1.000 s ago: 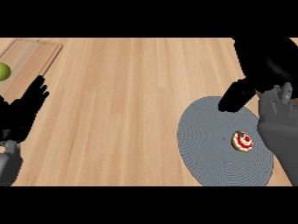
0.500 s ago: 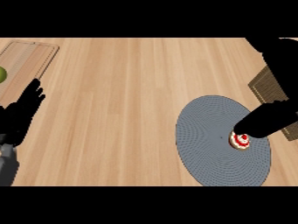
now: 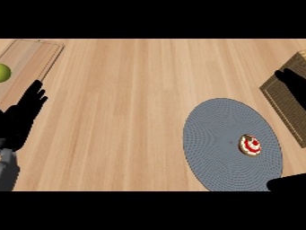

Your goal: Pick the cupcake from the placemat and place it in the basket

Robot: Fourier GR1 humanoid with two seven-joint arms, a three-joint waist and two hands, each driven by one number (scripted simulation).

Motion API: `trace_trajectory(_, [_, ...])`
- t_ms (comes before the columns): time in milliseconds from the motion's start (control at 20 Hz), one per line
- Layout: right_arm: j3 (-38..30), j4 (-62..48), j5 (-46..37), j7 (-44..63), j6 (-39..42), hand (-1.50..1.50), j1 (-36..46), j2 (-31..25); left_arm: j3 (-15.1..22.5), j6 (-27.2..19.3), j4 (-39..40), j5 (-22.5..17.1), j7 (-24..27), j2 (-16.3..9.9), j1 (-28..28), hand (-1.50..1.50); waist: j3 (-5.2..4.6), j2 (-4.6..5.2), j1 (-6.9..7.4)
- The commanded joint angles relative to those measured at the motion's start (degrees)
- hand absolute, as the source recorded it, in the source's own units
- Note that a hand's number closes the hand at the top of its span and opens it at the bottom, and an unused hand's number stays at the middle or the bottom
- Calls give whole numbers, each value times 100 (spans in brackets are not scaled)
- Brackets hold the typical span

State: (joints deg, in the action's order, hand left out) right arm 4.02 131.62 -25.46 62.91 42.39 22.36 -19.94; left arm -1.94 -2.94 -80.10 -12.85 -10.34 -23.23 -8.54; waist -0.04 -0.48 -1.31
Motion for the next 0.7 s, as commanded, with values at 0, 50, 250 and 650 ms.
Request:
trace_trajectory(0, [405, 532, -844, 198, -287, -150, -881, 152, 46, 17, 73, 148, 34, 102, -98, 0, 5, 42, 86])
trace_trajectory(50, [-117, 505, -840, -696, -406, -150, -1449, -118, -37, -44, 223, 133, -100, 69, -337, 0, 12, 51, 46])
trace_trajectory(250, [334, -289, -1930, -1608, -1242, -150, -1673, 73, -125, 123, -15, 47, -331, -26, -460, 0, 12, 54, 117])
trace_trajectory(650, [395, -1712, -2590, -2613, -2474, -150, -1756, 545, -186, 149, -374, 150, -516, 132, -182, 0, 6, 47, 157])
